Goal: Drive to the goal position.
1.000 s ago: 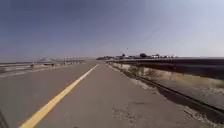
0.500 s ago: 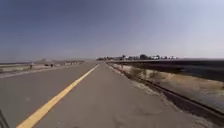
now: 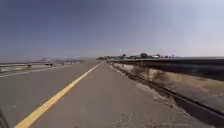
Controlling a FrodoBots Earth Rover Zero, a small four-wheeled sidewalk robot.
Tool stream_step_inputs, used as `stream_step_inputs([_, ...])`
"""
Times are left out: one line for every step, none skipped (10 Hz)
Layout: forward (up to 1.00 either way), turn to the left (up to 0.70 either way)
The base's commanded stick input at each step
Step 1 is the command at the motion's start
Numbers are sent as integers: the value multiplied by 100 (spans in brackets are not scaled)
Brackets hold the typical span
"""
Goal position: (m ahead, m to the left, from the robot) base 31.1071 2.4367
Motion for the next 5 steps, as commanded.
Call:
stream_step_inputs([50,0])
stream_step_inputs([50,0])
stream_step_inputs([50,0])
stream_step_inputs([50,0])
stream_step_inputs([50,0])
